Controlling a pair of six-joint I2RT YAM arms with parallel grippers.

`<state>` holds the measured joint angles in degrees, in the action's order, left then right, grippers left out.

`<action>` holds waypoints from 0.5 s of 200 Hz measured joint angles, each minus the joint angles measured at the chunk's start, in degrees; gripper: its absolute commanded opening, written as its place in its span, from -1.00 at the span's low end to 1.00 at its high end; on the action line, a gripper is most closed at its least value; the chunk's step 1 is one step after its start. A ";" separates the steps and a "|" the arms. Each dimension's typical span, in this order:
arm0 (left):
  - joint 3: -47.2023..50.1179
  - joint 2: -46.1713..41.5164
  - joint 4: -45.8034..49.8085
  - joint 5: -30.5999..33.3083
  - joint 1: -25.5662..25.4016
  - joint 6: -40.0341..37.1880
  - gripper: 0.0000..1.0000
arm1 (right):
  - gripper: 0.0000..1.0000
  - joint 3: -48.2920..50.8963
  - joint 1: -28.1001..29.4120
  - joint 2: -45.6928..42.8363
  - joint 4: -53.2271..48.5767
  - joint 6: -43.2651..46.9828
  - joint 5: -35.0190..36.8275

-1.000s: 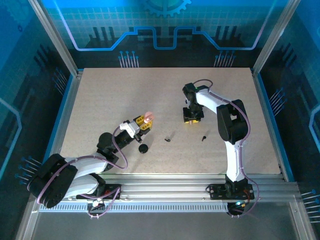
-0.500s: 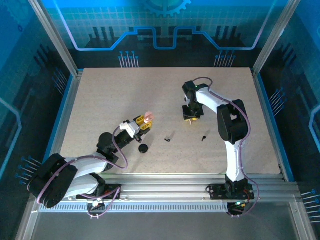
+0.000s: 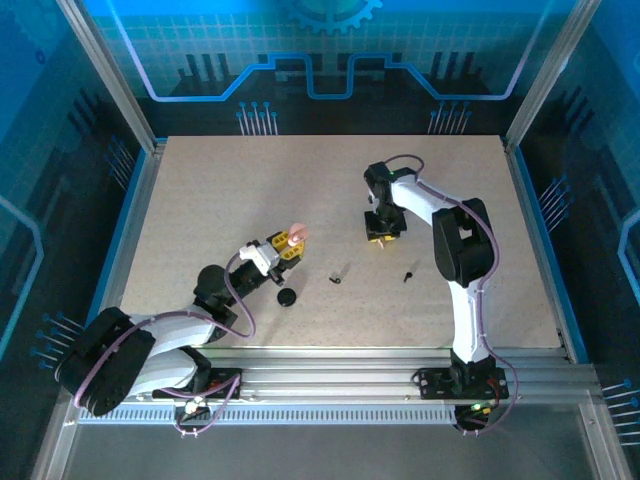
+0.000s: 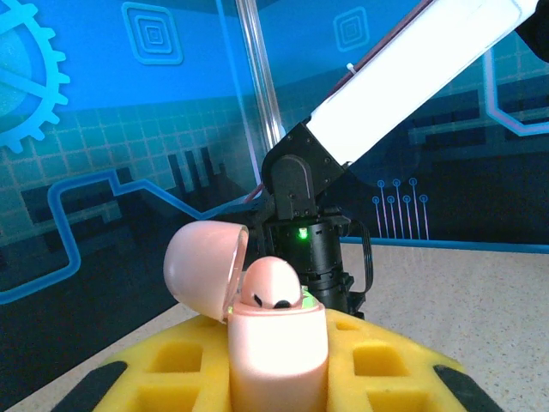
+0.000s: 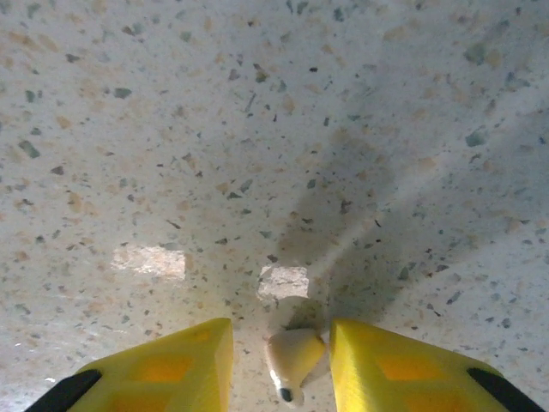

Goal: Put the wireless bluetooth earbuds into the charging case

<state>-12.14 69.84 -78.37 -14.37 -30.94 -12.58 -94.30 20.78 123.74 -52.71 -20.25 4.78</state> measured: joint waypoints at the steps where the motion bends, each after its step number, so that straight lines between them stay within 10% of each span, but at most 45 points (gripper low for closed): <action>1: 0.00 0.02 0.02 0.00 0.02 0.00 -0.76 | -0.30 0.00 0.00 0.02 -0.02 0.00 0.00; 100: -0.02 0.50 0.02 -0.02 0.00 0.00 -0.76 | -0.50 -0.22 0.00 0.42 -0.42 0.42 1.84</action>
<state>-12.16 70.35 -78.35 -14.39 -30.94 -12.58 -94.52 20.78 124.16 -53.12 -19.84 6.61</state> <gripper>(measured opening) 0.209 0.260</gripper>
